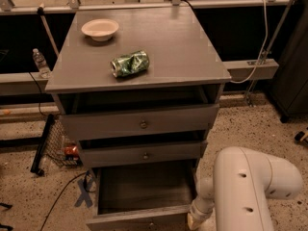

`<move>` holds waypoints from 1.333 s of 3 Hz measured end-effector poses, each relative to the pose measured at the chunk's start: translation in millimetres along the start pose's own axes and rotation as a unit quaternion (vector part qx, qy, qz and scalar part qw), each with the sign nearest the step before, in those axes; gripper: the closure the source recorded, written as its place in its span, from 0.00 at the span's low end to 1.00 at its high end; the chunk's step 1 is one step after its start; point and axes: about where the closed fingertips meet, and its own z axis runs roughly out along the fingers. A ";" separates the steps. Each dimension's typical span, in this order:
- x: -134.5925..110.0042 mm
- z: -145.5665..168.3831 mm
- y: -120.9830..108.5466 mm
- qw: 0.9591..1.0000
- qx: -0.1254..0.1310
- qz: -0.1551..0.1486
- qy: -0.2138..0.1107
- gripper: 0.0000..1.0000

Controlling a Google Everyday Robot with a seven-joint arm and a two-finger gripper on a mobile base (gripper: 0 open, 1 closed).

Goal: Close bottom drawer

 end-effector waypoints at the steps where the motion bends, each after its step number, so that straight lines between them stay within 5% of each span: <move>1: -10.6 -3.8 4.2 1.000 -0.010 -0.018 -0.022 1.00; 4: -33.6 -12.6 18.2 0.997 -0.017 -0.056 -0.059 1.00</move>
Offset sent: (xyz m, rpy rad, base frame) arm 0.0404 0.0259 0.0184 0.1231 -0.1570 0.0540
